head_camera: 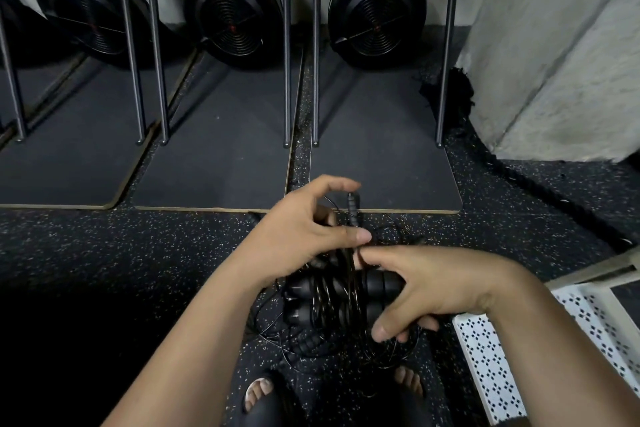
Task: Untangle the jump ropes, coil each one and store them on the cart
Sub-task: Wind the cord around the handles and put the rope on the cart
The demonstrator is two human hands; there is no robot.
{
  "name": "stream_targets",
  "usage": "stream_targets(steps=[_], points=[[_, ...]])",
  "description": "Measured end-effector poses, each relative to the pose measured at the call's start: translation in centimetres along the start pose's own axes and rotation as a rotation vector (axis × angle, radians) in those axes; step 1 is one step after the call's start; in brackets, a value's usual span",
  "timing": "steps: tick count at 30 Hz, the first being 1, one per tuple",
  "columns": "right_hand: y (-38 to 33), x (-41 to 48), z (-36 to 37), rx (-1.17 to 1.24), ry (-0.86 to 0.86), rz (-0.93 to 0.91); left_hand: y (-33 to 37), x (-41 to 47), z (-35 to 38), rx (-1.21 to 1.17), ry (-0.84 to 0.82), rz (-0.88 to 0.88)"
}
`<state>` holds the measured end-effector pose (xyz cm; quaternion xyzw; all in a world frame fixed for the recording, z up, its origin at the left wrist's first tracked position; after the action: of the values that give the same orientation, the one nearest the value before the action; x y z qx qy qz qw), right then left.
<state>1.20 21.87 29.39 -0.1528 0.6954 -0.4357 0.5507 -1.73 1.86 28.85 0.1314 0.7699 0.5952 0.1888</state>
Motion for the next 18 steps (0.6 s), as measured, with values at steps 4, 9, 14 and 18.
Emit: stream_targets(steps=[4, 9, 14, 18], points=[[-0.9, -1.3, -0.1, 0.144, -0.082, -0.196, 0.4, 0.2, -0.7, 0.017, -0.025, 0.000], [-1.1, -1.4, -1.2, 0.424, -0.004, -0.513, -0.8, 0.1, -0.5, -0.081, 0.042, -0.079], [-1.5, -1.2, -2.7, 0.633, 0.364, -0.643, -1.2, 0.6, -0.2, 0.020, 0.180, -0.098], [-0.3, -0.8, -4.4, 0.711, 0.733, -0.544, -1.0, 0.7, 0.1, 0.277, 0.125, -0.077]])
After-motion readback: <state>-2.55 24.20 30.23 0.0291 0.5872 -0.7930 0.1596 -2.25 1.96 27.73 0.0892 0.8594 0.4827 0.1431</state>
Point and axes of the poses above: each hand's wrist, its own x-axis towards the middle knuckle, its own z-axis out of the palm, y = z × x, the point moved 3 cm from there along x, towards the middle knuckle, and after that the axes turned 5 degrees about -y, right-handed, at the moved point
